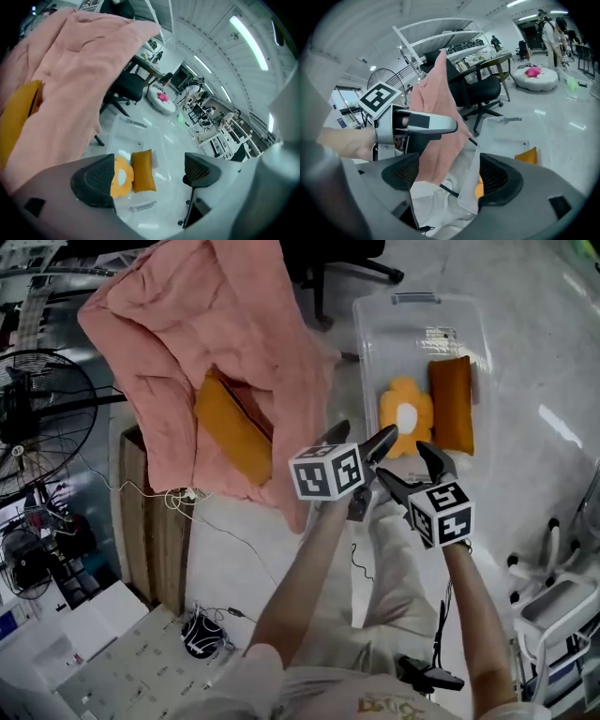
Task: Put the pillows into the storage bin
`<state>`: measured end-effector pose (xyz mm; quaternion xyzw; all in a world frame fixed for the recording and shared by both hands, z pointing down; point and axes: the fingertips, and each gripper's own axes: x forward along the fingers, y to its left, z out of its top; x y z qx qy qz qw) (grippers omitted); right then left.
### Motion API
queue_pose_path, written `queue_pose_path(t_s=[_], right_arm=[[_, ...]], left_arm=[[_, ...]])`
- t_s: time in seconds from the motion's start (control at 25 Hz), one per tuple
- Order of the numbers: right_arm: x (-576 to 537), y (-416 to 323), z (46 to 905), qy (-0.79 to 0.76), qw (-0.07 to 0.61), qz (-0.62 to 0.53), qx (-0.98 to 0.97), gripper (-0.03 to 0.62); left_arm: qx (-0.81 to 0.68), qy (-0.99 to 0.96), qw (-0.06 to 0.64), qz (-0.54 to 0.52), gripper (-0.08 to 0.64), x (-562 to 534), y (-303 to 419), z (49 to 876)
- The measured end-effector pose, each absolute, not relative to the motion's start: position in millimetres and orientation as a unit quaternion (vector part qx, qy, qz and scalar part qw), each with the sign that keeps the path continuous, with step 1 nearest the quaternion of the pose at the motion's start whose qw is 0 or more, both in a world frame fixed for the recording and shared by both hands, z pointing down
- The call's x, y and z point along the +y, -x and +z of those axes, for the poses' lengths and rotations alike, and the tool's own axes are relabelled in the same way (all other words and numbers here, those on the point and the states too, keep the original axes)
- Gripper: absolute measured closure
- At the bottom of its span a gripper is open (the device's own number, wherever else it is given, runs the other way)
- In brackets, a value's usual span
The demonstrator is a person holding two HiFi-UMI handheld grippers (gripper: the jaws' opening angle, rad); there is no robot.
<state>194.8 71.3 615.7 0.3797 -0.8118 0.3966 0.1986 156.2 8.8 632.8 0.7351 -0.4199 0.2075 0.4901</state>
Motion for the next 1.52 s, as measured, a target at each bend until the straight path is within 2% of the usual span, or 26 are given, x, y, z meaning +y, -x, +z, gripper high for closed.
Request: queue_pose_path(t_s=[0.4, 0.68, 0.96, 1.16, 1.36, 1.52], right_arm=[[64, -61, 552, -0.293, 0.167, 0.375, -0.864, 0.183], [51, 34, 545, -0.249, 0.17, 0.362, -0.882, 0.183], [34, 115, 565, -0.235, 0.198, 0.362, -0.88, 0.183], [27, 153, 595, -0.228, 0.228, 0.378, -0.868, 0.171], [13, 182, 643, -0.231, 0.272, 0.4, -0.844, 0.157], [10, 197, 686, -0.23, 0.325, 0.399, -0.826, 0.148]], left_arm=[[-0.516, -0.687, 0.497, 0.118, 0.095, 10, -4, 578], [-0.556, -0.646, 0.522, 0.039, 0.097, 8, 102, 563], [-0.578, -0.614, 0.532, 0.078, 0.098, 12, 197, 610], [-0.565, -0.609, 0.54, 0.138, 0.092, 14, 222, 655], [-0.553, -0.591, 0.567, 0.152, 0.086, 3, 253, 702], [-0.541, -0.586, 0.585, 0.145, 0.055, -9, 269, 729]])
